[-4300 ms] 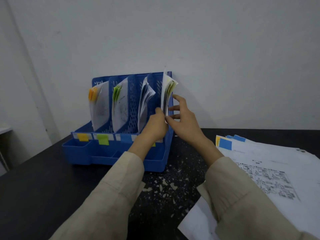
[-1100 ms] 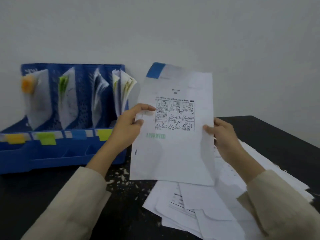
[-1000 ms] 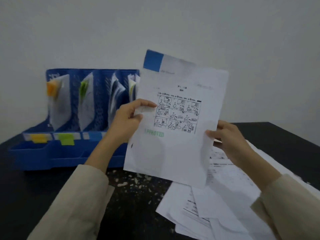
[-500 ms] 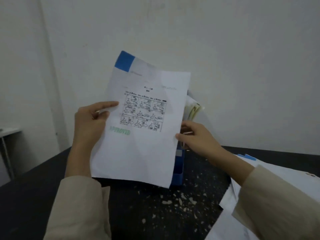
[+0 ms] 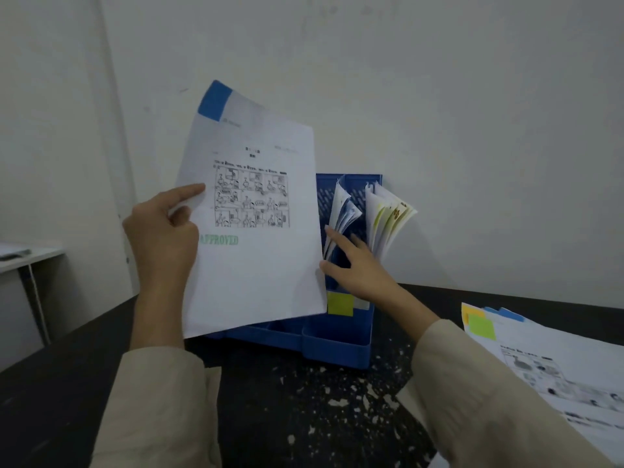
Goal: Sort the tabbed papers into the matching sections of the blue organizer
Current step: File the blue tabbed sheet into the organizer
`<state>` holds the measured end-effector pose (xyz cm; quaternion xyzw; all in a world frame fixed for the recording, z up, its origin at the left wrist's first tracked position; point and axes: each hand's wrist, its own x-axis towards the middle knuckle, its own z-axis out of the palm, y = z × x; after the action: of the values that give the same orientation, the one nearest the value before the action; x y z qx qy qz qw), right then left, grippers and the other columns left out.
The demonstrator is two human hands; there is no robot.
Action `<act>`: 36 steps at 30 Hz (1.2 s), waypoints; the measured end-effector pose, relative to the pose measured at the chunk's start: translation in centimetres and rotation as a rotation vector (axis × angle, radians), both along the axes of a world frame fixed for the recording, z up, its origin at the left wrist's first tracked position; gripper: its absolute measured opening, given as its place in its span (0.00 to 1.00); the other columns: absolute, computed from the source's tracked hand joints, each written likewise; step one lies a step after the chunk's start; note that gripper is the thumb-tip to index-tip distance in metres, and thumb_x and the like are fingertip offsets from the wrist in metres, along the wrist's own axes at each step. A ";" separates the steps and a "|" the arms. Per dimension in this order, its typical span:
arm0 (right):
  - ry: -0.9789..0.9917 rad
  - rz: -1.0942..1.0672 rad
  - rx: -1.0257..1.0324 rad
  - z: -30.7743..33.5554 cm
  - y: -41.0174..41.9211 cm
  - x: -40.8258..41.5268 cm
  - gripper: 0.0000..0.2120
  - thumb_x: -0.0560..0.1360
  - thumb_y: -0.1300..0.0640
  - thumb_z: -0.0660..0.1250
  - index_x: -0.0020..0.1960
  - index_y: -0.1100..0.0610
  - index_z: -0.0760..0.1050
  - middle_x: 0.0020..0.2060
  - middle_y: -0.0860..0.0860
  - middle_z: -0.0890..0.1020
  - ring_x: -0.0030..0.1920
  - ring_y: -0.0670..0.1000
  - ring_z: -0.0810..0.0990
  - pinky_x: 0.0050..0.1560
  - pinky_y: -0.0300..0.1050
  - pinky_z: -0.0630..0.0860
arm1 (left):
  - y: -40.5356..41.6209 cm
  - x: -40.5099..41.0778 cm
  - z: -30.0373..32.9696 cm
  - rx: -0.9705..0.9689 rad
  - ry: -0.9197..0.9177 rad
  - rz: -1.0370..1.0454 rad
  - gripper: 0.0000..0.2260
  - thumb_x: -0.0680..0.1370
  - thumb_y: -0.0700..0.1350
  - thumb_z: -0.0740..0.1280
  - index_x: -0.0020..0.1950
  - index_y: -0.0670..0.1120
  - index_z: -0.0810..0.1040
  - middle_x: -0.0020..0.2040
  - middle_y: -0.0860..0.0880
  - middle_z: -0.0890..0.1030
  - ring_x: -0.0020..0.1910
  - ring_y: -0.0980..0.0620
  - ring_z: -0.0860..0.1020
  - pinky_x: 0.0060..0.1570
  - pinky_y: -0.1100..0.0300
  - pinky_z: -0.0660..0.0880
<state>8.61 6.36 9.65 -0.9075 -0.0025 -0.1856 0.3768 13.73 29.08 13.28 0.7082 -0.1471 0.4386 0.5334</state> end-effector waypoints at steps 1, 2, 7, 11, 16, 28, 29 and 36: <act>0.002 -0.009 -0.007 0.1 -0.1 0.0 0.30 0.79 0.52 0.61 0.77 0.48 0.51 0.76 0.54 0.52 0.76 0.52 0.50 0.71 0.45 0.53 | -0.1 -0.1 0.1 -0.006 -0.026 0.034 0.20 0.75 0.28 0.58 0.60 0.44 0.79 0.57 0.51 0.77 0.55 0.52 0.77 0.60 0.64 0.71; 0.002 -0.020 -0.014 0.1 -0.2 0.0 0.30 0.80 0.52 0.60 0.77 0.51 0.50 0.76 0.53 0.53 0.75 0.52 0.54 0.71 0.43 0.55 | -0.2 -0.1 0.2 -0.011 -0.054 0.074 0.20 0.75 0.28 0.58 0.60 0.43 0.79 0.57 0.49 0.78 0.55 0.53 0.77 0.60 0.65 0.71; 0.016 -0.012 0.027 0.5 -0.1 -0.5 0.31 0.80 0.53 0.59 0.77 0.55 0.49 0.76 0.51 0.57 0.73 0.51 0.59 0.68 0.38 0.55 | -1.3 -0.5 0.6 -0.020 -0.212 0.203 0.19 0.74 0.29 0.57 0.60 0.40 0.79 0.58 0.43 0.80 0.54 0.55 0.76 0.57 0.77 0.66; -0.018 0.004 0.032 0.9 0.5 -1.0 0.27 0.80 0.56 0.59 0.76 0.57 0.54 0.72 0.52 0.64 0.69 0.52 0.65 0.54 0.29 0.59 | -3.6 -0.9 0.5 -0.031 -0.362 0.208 0.17 0.75 0.29 0.57 0.60 0.37 0.79 0.56 0.41 0.81 0.54 0.55 0.75 0.59 0.77 0.65; -0.066 0.033 0.028 0.9 0.8 -1.0 0.24 0.80 0.59 0.59 0.74 0.58 0.58 0.71 0.53 0.66 0.68 0.53 0.66 0.47 0.26 0.57 | -7.3 -1.6 0.3 -0.001 -0.460 0.105 0.15 0.76 0.30 0.59 0.60 0.37 0.78 0.55 0.40 0.81 0.55 0.45 0.80 0.60 0.60 0.72; -0.100 0.043 0.054 -0.1 -0.7 -0.3 0.26 0.80 0.62 0.57 0.76 0.53 0.54 0.65 0.58 0.73 0.62 0.54 0.72 0.44 0.26 0.62 | -12.5 1.3 -1.8 0.042 -0.262 -0.239 0.20 0.77 0.29 0.55 0.66 0.39 0.74 0.52 0.36 0.81 0.35 0.60 0.76 0.36 0.70 0.71; -0.100 0.039 0.058 -0.3 -0.8 -0.2 0.26 0.80 0.62 0.57 0.76 0.53 0.54 0.65 0.59 0.73 0.62 0.54 0.71 0.45 0.27 0.63 | -12.9 1.8 -1.8 0.051 -0.304 -0.230 0.19 0.77 0.30 0.55 0.66 0.38 0.74 0.54 0.36 0.81 0.41 0.54 0.79 0.41 0.63 0.74; -0.169 0.074 0.205 -1.5 -1.3 0.3 0.25 0.80 0.58 0.59 0.75 0.49 0.57 0.58 0.46 0.75 0.55 0.47 0.75 0.56 0.42 0.73 | -14.6 4.2 -7.2 0.321 -0.355 -0.256 0.19 0.75 0.27 0.61 0.66 0.37 0.73 0.63 0.39 0.77 0.61 0.46 0.76 0.60 0.56 0.72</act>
<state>8.96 5.09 8.12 -0.8447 -0.0487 -0.2467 0.4726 17.92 14.52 6.08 0.6713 -0.3944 0.4559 0.4313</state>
